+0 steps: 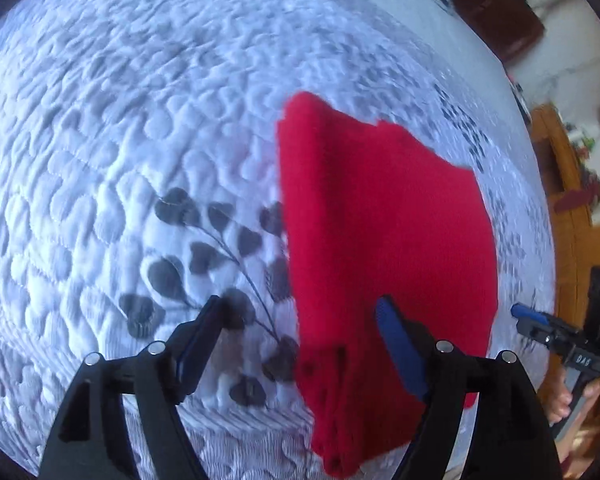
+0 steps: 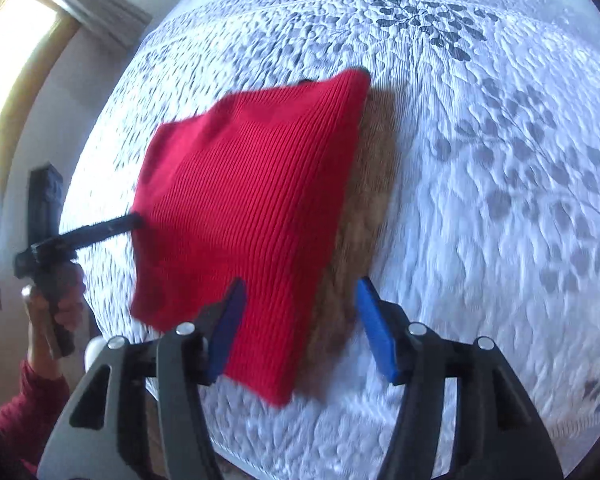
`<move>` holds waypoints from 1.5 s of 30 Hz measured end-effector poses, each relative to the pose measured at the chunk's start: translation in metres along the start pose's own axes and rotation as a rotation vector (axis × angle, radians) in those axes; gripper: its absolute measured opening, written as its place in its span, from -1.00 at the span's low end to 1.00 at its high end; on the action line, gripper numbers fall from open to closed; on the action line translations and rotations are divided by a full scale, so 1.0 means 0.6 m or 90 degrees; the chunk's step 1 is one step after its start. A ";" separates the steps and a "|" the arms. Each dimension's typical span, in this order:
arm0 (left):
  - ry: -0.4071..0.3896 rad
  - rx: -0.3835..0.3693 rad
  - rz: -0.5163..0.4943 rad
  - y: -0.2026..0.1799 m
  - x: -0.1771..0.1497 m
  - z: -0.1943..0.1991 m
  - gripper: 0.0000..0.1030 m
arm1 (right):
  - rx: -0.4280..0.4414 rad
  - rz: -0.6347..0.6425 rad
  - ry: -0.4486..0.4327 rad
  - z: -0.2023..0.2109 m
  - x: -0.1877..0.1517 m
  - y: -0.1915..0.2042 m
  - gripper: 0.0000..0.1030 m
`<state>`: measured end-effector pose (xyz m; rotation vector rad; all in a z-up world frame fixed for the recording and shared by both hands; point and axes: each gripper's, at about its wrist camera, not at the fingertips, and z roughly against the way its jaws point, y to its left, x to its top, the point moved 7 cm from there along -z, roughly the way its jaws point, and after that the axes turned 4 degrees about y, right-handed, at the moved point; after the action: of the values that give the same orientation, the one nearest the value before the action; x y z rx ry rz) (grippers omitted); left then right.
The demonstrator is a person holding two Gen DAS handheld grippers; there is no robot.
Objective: Fold small clothes
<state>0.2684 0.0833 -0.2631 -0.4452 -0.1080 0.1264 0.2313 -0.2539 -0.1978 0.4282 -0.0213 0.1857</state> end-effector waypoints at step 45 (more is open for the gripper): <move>0.044 -0.157 -0.185 -0.394 -0.030 -0.103 -0.51 | 0.075 -0.103 -0.038 0.118 -0.023 -0.206 -0.46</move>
<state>0.2820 -0.1569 -0.2174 -0.6735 -0.1201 -0.1899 0.2418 -0.3958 -0.1851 0.5502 -0.0350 0.0148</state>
